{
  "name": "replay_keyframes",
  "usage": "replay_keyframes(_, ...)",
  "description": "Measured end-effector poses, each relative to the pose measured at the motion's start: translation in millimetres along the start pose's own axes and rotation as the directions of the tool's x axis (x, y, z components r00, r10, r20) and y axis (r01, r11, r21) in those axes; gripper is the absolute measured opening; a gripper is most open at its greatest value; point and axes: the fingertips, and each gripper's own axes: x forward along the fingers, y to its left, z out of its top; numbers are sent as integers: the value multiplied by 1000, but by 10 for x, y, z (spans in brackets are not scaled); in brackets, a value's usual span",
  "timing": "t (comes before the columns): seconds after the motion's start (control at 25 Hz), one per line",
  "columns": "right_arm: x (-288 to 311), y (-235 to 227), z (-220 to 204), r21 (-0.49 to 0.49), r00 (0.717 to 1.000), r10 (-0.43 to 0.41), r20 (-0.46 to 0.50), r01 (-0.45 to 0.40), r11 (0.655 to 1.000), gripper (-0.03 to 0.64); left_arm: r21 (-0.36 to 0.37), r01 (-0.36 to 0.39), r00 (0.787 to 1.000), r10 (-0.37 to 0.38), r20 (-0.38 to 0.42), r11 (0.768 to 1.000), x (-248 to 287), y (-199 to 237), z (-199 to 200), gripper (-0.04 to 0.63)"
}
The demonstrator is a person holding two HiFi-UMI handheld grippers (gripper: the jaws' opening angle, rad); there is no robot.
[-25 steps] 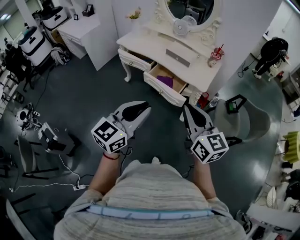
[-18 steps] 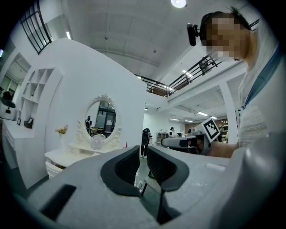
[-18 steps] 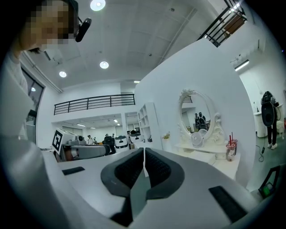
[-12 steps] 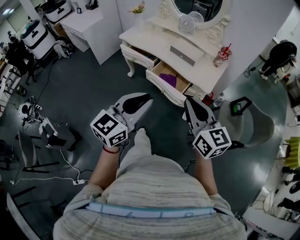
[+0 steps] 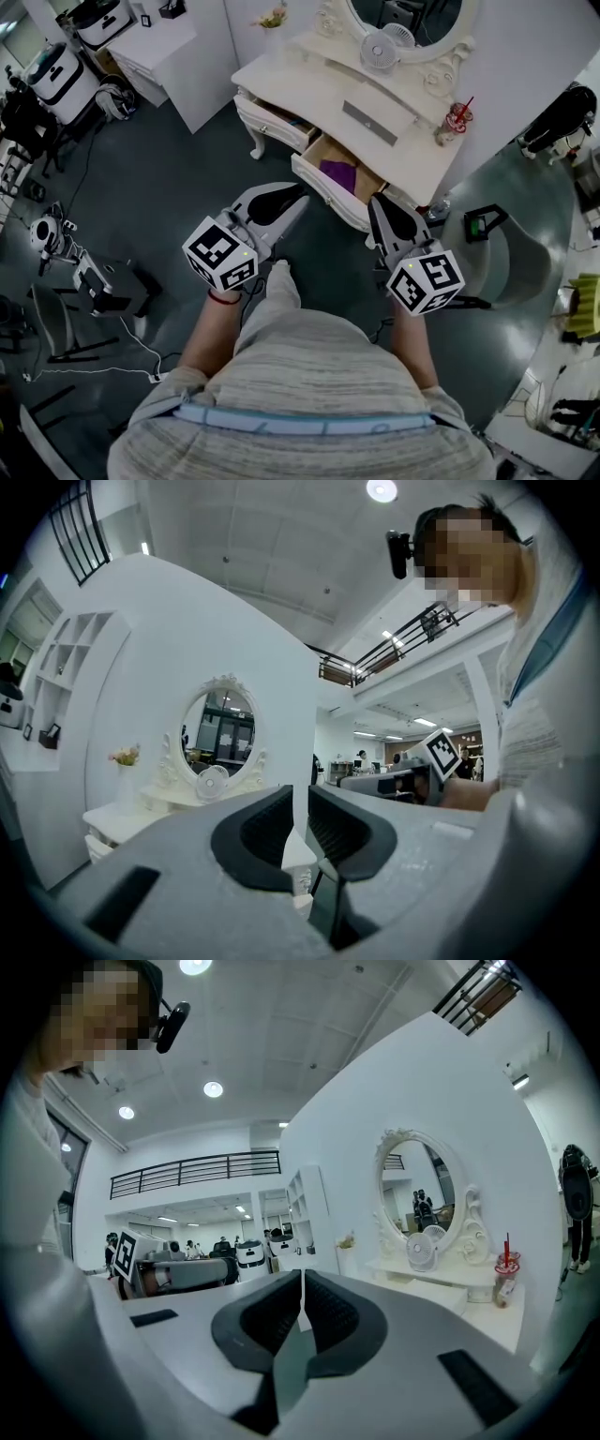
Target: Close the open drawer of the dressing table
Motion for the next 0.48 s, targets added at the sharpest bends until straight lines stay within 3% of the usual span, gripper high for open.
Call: replay_keyframes(0.48,1387,-456,140,20,998,-64,-3,64,998,12,-21,28,999,-29,-16,999,314,1509,64,61)
